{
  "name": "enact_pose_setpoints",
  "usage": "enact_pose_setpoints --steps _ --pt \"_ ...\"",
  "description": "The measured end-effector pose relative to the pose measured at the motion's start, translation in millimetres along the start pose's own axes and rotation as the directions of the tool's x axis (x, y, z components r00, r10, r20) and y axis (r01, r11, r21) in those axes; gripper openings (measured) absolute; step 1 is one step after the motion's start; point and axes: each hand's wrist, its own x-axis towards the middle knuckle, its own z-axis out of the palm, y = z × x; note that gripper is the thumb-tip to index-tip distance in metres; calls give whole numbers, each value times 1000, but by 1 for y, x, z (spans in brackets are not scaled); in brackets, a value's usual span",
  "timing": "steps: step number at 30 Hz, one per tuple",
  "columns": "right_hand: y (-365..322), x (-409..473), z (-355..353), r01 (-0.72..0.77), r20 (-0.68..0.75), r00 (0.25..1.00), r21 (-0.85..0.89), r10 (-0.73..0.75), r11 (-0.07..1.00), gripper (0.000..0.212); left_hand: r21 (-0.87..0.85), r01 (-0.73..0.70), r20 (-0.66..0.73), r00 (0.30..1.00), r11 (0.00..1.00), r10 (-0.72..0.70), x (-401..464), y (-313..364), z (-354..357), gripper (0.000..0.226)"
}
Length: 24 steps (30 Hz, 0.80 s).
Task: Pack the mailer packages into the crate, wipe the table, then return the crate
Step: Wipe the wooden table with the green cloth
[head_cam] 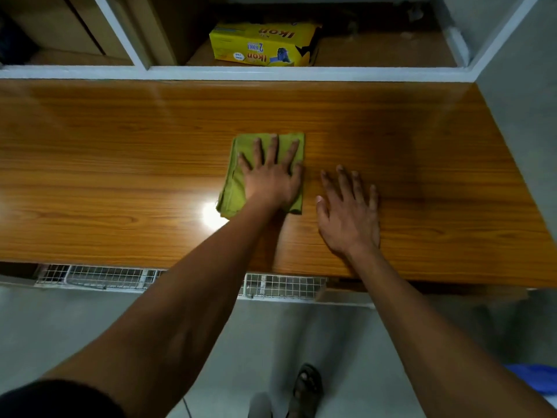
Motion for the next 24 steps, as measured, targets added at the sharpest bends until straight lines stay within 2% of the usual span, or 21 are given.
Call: enact_pose_setpoints --steps 3,6,8,10,14,18,20,22,24 --pt "-1 1 -1 1 12 1000 0 -1 1000 65 -13 -39 -45 998 999 39 -71 -1 9 62" --pt "-1 1 0 -6 10 1000 1 6 1000 65 -30 -74 -21 997 997 73 -134 0 19 59" --pt "-1 2 0 -8 5 1000 -4 8 1000 65 -23 -96 -23 995 995 95 -118 -3 17 58" --pt "-1 3 1 -17 3 1000 -5 17 1000 65 -18 -114 -35 993 993 113 -65 -3 10 60" --pt "0 1 1 -10 -18 1000 1 10 1000 65 -5 -20 6 1000 1000 20 10 0 1 62" --pt "0 3 1 -14 -1 1000 9 14 1000 65 -18 -34 -84 996 999 33 -59 6 17 61" --pt "-1 3 1 -21 -2 1000 17 21 1000 64 -14 -65 -76 995 998 64 -100 7 25 59" --pt "-1 3 2 -20 -6 1000 15 20 1000 64 -13 -75 -63 995 997 74 -97 7 24 58" --pt "0 3 0 -14 -6 1000 18 14 1000 64 -12 -52 -65 997 999 51 -59 8 15 60"
